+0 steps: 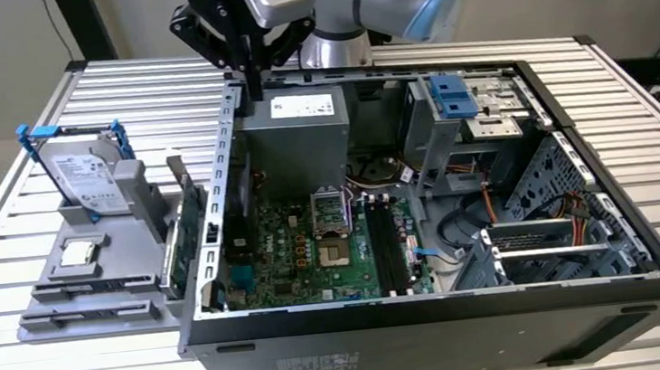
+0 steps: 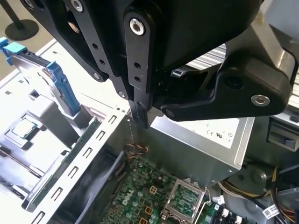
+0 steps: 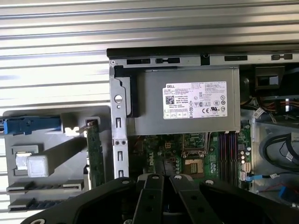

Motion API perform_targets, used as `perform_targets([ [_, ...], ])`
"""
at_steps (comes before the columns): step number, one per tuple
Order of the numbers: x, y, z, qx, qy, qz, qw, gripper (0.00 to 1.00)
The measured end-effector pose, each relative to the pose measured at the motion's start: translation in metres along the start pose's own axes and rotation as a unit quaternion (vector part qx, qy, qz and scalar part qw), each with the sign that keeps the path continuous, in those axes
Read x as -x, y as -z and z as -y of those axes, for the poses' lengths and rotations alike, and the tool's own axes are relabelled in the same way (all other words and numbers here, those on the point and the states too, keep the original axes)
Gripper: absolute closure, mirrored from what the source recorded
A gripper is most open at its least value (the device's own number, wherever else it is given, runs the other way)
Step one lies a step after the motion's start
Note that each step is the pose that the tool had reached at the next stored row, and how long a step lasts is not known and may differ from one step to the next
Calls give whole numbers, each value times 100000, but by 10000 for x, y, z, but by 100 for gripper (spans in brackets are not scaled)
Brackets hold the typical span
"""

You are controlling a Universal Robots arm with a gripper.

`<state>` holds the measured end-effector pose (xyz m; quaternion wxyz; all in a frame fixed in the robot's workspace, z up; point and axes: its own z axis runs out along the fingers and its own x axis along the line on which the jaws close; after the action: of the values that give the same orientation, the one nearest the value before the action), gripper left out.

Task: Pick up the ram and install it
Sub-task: 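Reach for the ram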

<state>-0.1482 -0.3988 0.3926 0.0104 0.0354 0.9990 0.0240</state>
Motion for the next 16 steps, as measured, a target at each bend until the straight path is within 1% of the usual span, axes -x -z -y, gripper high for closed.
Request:
perform_targets([
  [16,-171,4,12,2,-3,2,100000,100],
])
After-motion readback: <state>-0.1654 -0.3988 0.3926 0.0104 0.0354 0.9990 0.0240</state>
